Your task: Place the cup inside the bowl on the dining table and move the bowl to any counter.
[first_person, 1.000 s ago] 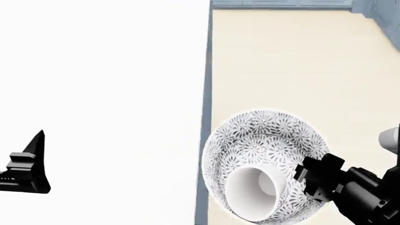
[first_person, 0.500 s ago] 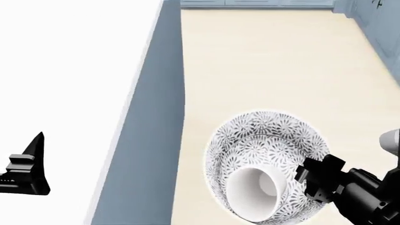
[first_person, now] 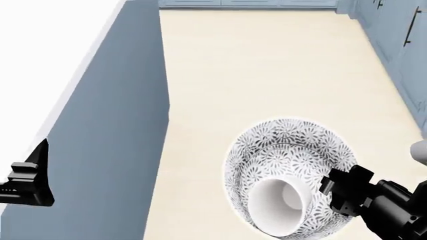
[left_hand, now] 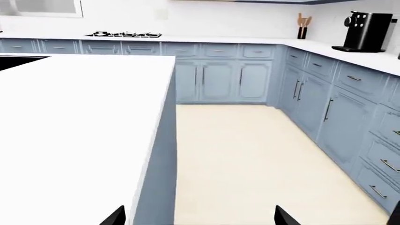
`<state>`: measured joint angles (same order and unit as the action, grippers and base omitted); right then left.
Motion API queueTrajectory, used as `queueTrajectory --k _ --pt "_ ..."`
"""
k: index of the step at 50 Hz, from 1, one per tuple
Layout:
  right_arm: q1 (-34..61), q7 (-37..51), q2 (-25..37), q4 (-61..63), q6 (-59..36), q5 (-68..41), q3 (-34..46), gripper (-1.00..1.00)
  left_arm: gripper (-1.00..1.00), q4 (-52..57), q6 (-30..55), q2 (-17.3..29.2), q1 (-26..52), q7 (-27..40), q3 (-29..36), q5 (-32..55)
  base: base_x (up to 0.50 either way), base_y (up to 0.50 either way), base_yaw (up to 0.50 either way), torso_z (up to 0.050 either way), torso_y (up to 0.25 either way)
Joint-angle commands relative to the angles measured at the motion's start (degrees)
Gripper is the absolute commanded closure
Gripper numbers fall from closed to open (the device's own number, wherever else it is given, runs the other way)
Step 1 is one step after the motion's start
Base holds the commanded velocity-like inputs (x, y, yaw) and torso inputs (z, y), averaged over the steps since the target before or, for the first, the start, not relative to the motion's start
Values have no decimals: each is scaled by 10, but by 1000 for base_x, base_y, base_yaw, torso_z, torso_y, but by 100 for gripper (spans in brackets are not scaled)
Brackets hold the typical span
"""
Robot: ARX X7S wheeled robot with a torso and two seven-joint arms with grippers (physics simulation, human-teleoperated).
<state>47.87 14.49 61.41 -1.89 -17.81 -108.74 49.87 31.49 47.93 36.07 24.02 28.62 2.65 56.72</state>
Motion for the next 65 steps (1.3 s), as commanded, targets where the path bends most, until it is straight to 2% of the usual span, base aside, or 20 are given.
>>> queueTrajectory --k 1,20,32,65 --pt "4 9 -3 -3 7 6 -10 100 -100 -3 -7 2 -8 -5 -1 -2 57 -453 0 0 0" --pt "17 20 -11 -11 -9 18 -3 100 -100 -10 -8 -1 -4 -7 10 -6 62 -42 0 0 0" --pt "32 17 -25 -25 -18 25 -2 100 -100 -16 -5 -8 11 -6 21 -8 490 -101 0 1 2" --pt "45 16 -48 -40 -31 30 2 100 -100 -12 -22 -3 -12 -8 12 -6 500 -112 0 0 2"
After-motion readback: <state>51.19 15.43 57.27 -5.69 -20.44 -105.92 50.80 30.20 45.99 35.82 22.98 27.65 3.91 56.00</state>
